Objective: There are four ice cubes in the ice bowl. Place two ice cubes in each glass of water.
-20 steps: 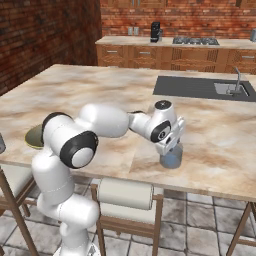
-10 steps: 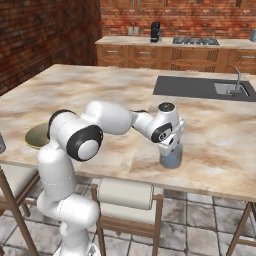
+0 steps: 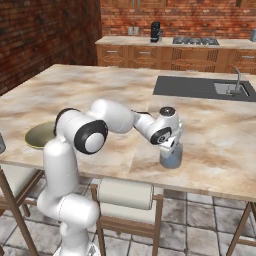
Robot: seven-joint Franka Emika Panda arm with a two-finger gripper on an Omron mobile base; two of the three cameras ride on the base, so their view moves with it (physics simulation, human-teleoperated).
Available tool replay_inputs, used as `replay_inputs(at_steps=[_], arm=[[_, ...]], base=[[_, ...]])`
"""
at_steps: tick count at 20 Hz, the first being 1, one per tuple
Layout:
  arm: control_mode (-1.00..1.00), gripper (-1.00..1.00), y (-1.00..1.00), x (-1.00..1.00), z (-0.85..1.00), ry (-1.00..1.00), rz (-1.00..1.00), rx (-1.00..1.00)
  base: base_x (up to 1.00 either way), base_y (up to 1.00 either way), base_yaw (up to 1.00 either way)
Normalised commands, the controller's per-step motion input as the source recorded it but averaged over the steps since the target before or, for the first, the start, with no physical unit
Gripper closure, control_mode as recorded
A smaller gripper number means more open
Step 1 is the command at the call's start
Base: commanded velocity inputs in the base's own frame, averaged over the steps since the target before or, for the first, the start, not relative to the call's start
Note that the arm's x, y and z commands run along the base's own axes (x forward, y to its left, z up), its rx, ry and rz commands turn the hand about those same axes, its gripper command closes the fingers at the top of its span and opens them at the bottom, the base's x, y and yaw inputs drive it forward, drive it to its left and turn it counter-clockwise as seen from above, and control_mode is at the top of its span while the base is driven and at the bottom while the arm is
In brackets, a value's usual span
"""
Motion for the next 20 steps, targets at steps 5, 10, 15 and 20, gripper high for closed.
replay_inputs(at_steps=[5,10,15,20], arm=[[-1.0,-1.0,-0.11,0.23,-0.1,0.0,0.07,0.0],[-1.0,-1.0,-0.12,0.25,-0.03,0.0,0.05,0.01],[-1.0,-1.0,-0.17,-0.33,0.14,-0.12,0.11,0.1],[-1.0,-1.0,-0.04,-0.91,0.4,-0.23,0.13,0.1]], base=[[0.0,0.0,0.0],[0.0,0.0,0.0],[0.0,0.0,0.0],[0.0,0.0,0.0]])
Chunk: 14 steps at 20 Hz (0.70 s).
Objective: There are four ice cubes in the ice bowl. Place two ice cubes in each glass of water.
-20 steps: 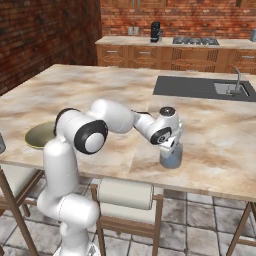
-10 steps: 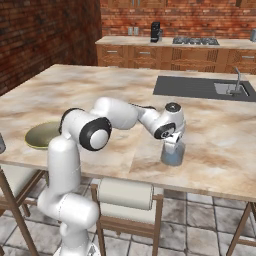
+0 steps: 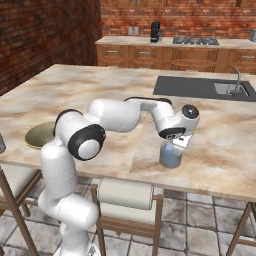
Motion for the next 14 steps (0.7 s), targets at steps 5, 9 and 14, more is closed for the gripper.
replay_inputs(at_steps=[5,9,14], arm=[[-1.0,-1.0,0.14,-1.0,0.67,-0.22,0.27,0.04],[-1.0,-1.0,0.87,-1.0,0.34,-0.05,0.46,-0.21],[-1.0,-1.0,1.0,-1.0,0.15,0.01,0.5,-0.45]], base=[[0.0,0.0,0.0],[0.0,0.0,0.0],[0.0,0.0,0.0]])
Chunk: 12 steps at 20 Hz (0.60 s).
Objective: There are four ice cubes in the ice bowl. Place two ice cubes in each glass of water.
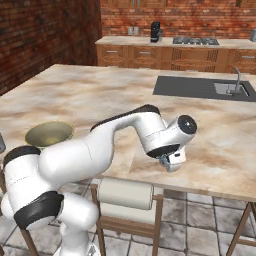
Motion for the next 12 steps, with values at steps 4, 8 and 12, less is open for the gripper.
replay_inputs(at_steps=[4,8,12], arm=[[-1.0,-1.0,1.0,-1.0,0.0,0.01,0.5,-0.56],[-1.0,-1.0,1.0,-1.0,-0.18,0.0,0.48,-0.59],[-1.0,-1.0,1.0,-1.0,-0.38,0.0,0.46,-0.61]], base=[[0.0,0.0,0.0],[0.0,0.0,0.0],[0.0,0.0,0.0]])
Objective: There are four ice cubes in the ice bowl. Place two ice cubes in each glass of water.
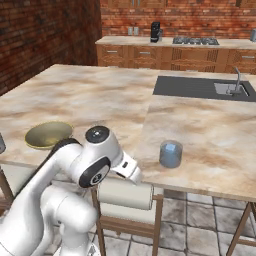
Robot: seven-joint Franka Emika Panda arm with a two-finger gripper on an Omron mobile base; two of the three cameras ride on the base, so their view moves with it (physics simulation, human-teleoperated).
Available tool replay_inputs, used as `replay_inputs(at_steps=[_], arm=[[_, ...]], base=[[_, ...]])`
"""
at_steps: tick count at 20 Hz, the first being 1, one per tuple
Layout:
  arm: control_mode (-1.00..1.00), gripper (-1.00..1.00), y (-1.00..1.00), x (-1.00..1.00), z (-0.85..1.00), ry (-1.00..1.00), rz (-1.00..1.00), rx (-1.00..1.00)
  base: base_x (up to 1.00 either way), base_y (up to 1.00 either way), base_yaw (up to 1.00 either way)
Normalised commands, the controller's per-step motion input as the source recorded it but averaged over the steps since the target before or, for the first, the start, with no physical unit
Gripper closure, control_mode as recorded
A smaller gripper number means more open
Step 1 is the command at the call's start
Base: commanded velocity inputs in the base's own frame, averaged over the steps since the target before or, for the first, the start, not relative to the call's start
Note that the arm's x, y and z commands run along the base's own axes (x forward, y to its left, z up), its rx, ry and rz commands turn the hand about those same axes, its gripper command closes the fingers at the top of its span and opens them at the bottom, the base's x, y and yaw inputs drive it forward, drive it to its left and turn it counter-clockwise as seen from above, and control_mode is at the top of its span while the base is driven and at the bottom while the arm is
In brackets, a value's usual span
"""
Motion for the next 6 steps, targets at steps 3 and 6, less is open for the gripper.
replay_inputs(at_steps=[3,6], arm=[[-1.0,-1.0,1.0,-1.0,-0.5,-0.04,0.45,-0.58],[-1.0,-1.0,1.0,-1.0,-0.16,-0.11,0.41,-0.47]], base=[[0.0,0.0,0.0],[0.0,0.0,0.0]])
